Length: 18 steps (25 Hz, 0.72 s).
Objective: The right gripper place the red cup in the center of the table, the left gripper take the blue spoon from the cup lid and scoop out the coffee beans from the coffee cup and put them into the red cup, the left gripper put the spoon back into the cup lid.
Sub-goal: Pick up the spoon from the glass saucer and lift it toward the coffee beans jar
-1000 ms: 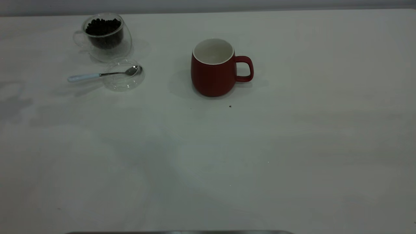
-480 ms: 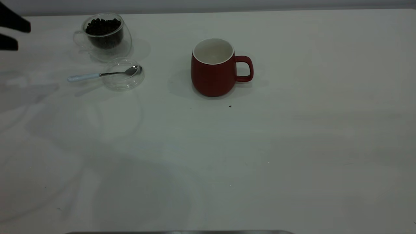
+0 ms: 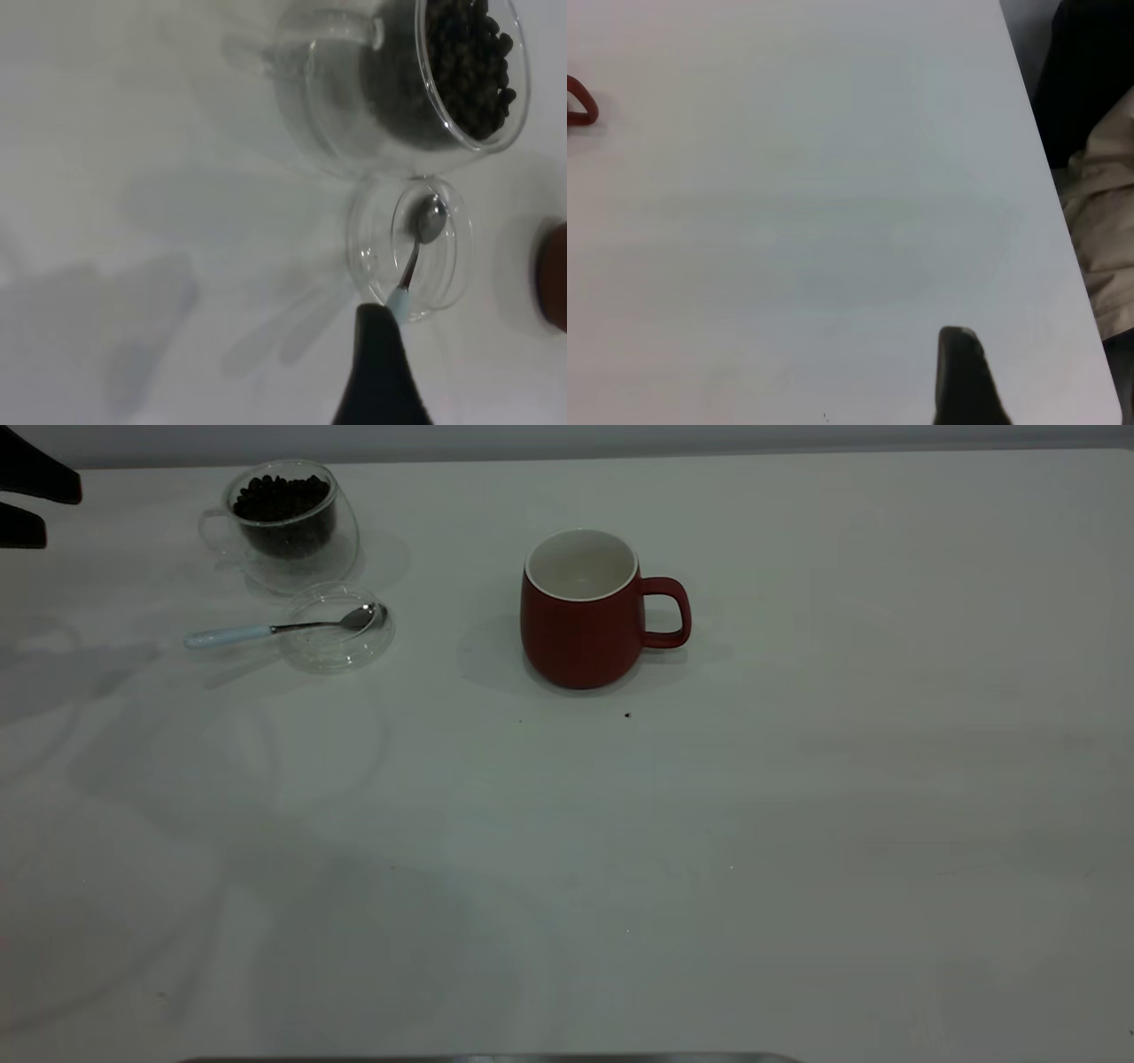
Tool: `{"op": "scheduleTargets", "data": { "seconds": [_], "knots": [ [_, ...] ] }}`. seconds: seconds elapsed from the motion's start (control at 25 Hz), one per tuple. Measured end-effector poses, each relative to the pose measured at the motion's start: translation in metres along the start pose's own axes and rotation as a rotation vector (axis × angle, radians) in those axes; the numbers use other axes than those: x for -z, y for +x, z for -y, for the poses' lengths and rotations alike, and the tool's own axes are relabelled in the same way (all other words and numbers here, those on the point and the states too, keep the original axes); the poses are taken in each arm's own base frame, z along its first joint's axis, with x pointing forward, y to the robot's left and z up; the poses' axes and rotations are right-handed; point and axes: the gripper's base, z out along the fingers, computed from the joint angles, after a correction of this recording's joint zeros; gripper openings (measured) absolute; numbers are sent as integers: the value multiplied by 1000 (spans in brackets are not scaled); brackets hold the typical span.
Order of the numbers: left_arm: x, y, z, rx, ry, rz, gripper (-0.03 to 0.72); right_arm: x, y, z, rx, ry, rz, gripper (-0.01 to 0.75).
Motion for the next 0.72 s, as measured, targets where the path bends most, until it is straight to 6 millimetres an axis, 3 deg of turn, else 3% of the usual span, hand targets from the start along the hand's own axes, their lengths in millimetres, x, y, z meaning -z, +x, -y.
{"op": "scheduleTargets", "data": {
  "seconds": [0.32,0.56,0.72],
  "knots": [
    [-52,32,-24,160,36,-93,584,0,0,0,0,0,0,476],
    [-79,53,-38,256,60,-127,584,0,0,0,0,0,0,476],
    [-90,58,-39,295,91,-106,584,0,0,0,0,0,0,476]
  ]
}}
